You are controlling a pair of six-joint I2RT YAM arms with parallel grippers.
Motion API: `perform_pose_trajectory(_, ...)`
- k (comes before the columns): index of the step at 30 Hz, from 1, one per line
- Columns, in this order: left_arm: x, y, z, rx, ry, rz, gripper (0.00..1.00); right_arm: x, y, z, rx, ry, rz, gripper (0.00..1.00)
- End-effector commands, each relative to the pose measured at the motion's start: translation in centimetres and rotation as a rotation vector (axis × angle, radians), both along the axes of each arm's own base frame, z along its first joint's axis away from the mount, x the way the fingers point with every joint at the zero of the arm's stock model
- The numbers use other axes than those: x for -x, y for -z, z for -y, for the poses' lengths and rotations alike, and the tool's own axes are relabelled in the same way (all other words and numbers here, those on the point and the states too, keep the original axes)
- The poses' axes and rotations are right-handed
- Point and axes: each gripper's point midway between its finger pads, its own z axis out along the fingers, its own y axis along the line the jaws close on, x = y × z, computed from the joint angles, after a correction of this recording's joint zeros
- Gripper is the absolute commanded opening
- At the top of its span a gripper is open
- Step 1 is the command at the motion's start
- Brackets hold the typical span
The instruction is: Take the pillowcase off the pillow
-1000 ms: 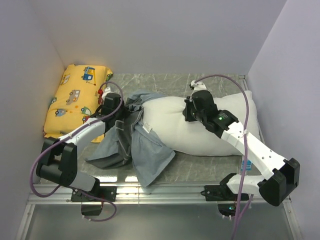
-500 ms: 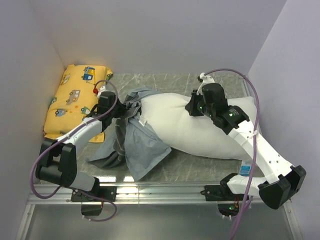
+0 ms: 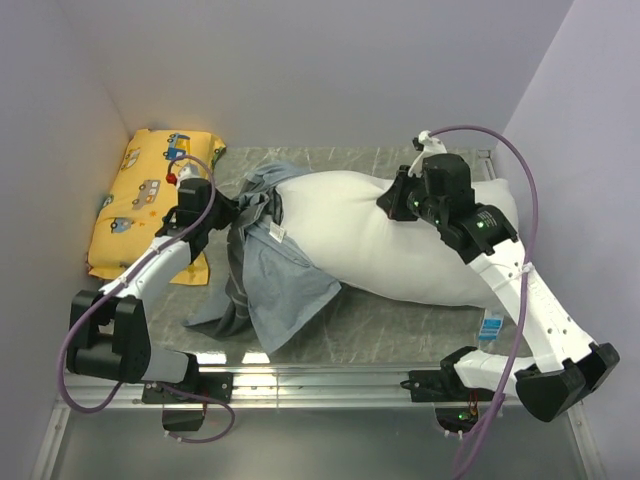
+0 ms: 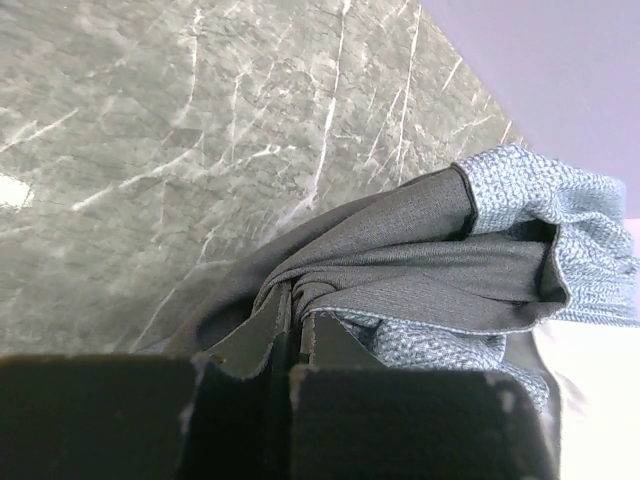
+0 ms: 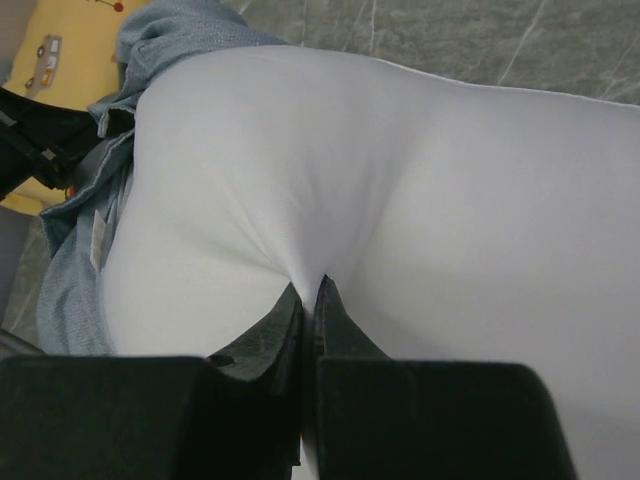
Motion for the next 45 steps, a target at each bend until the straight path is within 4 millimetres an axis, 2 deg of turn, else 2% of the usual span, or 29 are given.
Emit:
perform_pose_trajectory(1, -0.2, 2.4, -7.6, -0.134, -0.246, -0.078, 0.00, 0.7, -13.9, 5.0, -0.154, 0.186, 0.397, 0.00)
perform_pose_trajectory(10, -1.1, 0.8, -9.4, -0.099, -0.278, -0.050, 0.01, 1.6, -15.3, 6.1, -0.153, 0.203, 0.430, 0.00)
perform_pose_trajectory(13, -1.8, -0.3, -7.9, -0.068, -0.192, -0.014, 0.01, 1.6, -15.3, 6.0, -0.148, 0.197, 0.427, 0.00)
perform_pose_trajectory(14, -1.8, -0.7, -7.6, -0.062, -0.174, -0.001, 0.11, 1.5, -15.3, 6.1, -0.151, 0.201, 0.428, 0.00)
perform_pose_trajectory(16, -1.6, -2.9, -6.3, -0.038, -0.095, 0.068, 0.37, 1.3, -14.8, 6.0, -0.154, 0.204, 0.422, 0.00)
perform_pose_trajectory(17, -1.5, -4.1, -5.8, -0.036, -0.069, 0.097, 0.60, 1.2, -14.7, 5.9, -0.153, 0.203, 0.420, 0.00)
perform_pose_trajectory(18, -1.0, -6.4, -5.2, -0.054, -0.035, 0.147, 0.67, 1.0, -14.2, 5.8, -0.151, 0.203, 0.410, 0.00)
perform_pose_trajectory(20, -0.1, -8.9, -3.6, -0.080, 0.017, 0.196, 0.80, 0.6, -13.8, 5.7, -0.154, 0.207, 0.399, 0.00)
perform_pose_trajectory(21, 0.5, -11.2, -3.0, -0.109, 0.041, 0.246, 0.82, 0.3, -13.3, 5.5, -0.157, 0.207, 0.392, 0.00)
perform_pose_trajectory(22, 1.5, -11.6, -1.1, -0.118, 0.097, 0.241, 0.84, 0.1, -12.9, 5.4, -0.155, 0.207, 0.382, 0.00)
perform_pose_trajectory(24, 3.2, -13.1, 0.9, -0.149, 0.161, 0.274, 0.85, -0.3, -12.3, 5.3, -0.156, 0.212, 0.376, 0.00)
perform_pose_trajectory(25, 4.5, -12.6, 2.7, -0.171, 0.198, 0.250, 0.86, -0.7, -12.0, 5.3, -0.151, 0.221, 0.368, 0.00)
perform_pose_trajectory(28, 7.3, -13.1, 4.4, -0.201, 0.224, 0.273, 0.88, -1.3, -11.1, 5.2, -0.135, 0.227, 0.350, 0.00)
perform_pose_trajectory(29, 8.5, -12.7, 5.9, -0.200, 0.268, 0.270, 0.90, -1.5, -10.9, 5.1, -0.134, 0.229, 0.349, 0.00)
perform_pose_trajectory(30, 9.3, -12.3, 6.0, -0.206, 0.266, 0.263, 0.97, -1.7, -10.5, 5.0, -0.132, 0.228, 0.341, 0.00)
perform_pose_trajectory(34, 11.5, -11.9, 7.3, -0.188, 0.302, 0.271, 0.99, -2.6, -8.9, 4.4, -0.123, 0.232, 0.318, 0.00)
perform_pose_trajectory(38, 12.7, -12.7, 7.8, -0.188, 0.312, 0.311, 0.99, -3.9, -7.3, 4.4, -0.094, 0.272, 0.299, 0.00)
perform_pose_trajectory(41, 12.9, -12.4, 9.3, -0.189, 0.371, 0.299, 0.99, -4.6, -6.4, 3.9, -0.102, 0.273, 0.287, 0.00)
perform_pose_trajectory(45, 12.3, -8.5, 12.1, -0.192, 0.403, 0.233, 0.99, -5.0, -6.1, 3.2, -0.100, 0.265, 0.275, 0.00)
